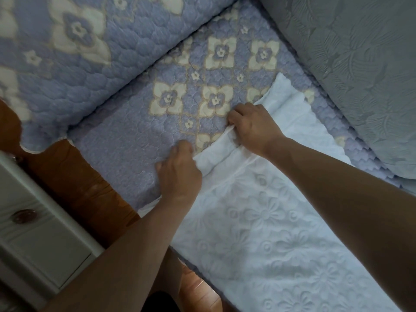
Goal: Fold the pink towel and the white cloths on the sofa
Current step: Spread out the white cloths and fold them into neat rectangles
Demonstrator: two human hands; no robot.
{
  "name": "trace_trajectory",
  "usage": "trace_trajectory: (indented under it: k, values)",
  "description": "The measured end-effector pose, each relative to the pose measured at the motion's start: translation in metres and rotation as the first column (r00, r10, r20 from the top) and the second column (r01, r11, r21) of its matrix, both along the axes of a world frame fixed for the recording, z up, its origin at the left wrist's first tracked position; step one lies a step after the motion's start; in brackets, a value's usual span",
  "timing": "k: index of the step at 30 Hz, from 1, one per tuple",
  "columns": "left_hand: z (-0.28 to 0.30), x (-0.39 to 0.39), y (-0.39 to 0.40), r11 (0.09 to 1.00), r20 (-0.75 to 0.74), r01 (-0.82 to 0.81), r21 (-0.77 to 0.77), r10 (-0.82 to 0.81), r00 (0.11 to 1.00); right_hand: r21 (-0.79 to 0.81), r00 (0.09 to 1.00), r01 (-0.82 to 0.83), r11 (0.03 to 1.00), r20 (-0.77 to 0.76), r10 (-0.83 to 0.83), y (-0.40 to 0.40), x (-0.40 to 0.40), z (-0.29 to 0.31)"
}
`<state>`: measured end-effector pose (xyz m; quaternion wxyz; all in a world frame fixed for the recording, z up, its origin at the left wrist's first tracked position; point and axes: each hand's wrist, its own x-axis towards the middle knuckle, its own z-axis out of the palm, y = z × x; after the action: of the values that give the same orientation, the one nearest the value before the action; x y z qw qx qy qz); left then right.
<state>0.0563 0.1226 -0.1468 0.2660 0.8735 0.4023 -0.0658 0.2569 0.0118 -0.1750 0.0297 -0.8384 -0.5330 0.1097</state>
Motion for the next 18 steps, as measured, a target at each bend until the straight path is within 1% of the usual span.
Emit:
trace_trajectory:
  k: [1, 2, 3, 4, 5, 6, 7, 8, 9, 11, 12, 13, 15, 16, 17, 18]
  values:
    - [0.002, -0.004, 0.001, 0.993, 0.029, 0.068, 0.098, -0.071, 0.997, 0.013, 1.000, 0.018, 1.000, 0.012, -0.018, -0.001, 0.002, 0.002]
    - [0.004, -0.008, 0.001, 0.962, 0.055, 0.199, 0.185, -0.212, 0.976, 0.029, 0.998, 0.043, 0.999, 0.036, -0.044, -0.001, 0.005, 0.005]
    - [0.004, -0.013, -0.002, 0.901, 0.083, 0.370, 0.226, -0.397, 0.914, 0.036, 0.995, 0.064, 0.997, 0.077, -0.067, -0.002, 0.008, 0.007]
    - [0.003, -0.020, -0.007, 0.826, 0.114, 0.516, 0.227, -0.549, 0.828, 0.035, 0.989, 0.072, 0.997, 0.124, -0.076, -0.003, 0.010, 0.010]
    - [0.002, -0.026, -0.011, 0.785, 0.144, 0.585, 0.203, -0.615, 0.775, 0.028, 0.988, 0.062, 0.998, 0.137, -0.065, -0.005, 0.010, 0.011]
    - [0.002, -0.032, -0.015, 0.790, 0.145, 0.593, 0.154, -0.612, 0.777, 0.015, 0.995, 0.041, 0.999, 0.091, -0.042, -0.007, 0.009, 0.012]
    - [0.002, -0.037, -0.020, 0.814, 0.118, 0.573, 0.092, -0.580, 0.806, -0.002, 1.000, 0.014, 1.000, 0.013, -0.014, -0.009, 0.007, 0.013]
    - [0.003, -0.040, -0.023, 0.830, 0.067, 0.556, 0.049, -0.558, 0.827, -0.019, 0.998, 0.000, 1.000, -0.069, -0.001, -0.012, 0.005, 0.014]
    - [0.004, -0.042, -0.027, 0.825, -0.002, 0.564, 0.036, -0.564, 0.826, -0.040, 0.990, -0.004, 0.999, -0.139, -0.002, -0.016, 0.006, 0.017]
    - [0.006, -0.043, -0.030, 0.799, -0.111, 0.595, 0.082, -0.586, 0.803, -0.112, 0.970, -0.044, 0.993, -0.243, 0.016, -0.027, 0.010, 0.029]
    - [0.005, -0.043, -0.030, 0.796, -0.131, 0.594, 0.118, -0.581, 0.804, -0.149, 0.963, -0.104, 0.983, -0.264, 0.062, -0.034, 0.012, 0.035]
    - [0.003, -0.042, -0.028, 0.793, -0.124, 0.589, 0.157, -0.575, 0.808, -0.195, 0.959, -0.186, 0.963, -0.250, 0.134, -0.042, 0.014, 0.039]
    - [0.001, -0.039, -0.024, 0.794, -0.080, 0.575, 0.199, -0.571, 0.817, -0.281, 0.945, -0.320, 0.905, -0.159, 0.285, -0.055, 0.016, 0.043]
    - [-0.002, -0.036, -0.021, 0.813, -0.046, 0.548, 0.196, -0.551, 0.833, -0.287, 0.941, -0.339, 0.896, -0.118, 0.318, -0.057, 0.017, 0.041]
    - [-0.003, -0.032, -0.016, 0.855, -0.004, 0.490, 0.169, -0.496, 0.868, -0.252, 0.944, -0.331, 0.909, -0.086, 0.320, -0.056, 0.019, 0.036]
    - [-0.004, -0.028, -0.010, 0.908, 0.034, 0.406, 0.103, -0.412, 0.911, -0.191, 0.951, -0.308, 0.932, -0.058, 0.303, -0.052, 0.022, 0.030]
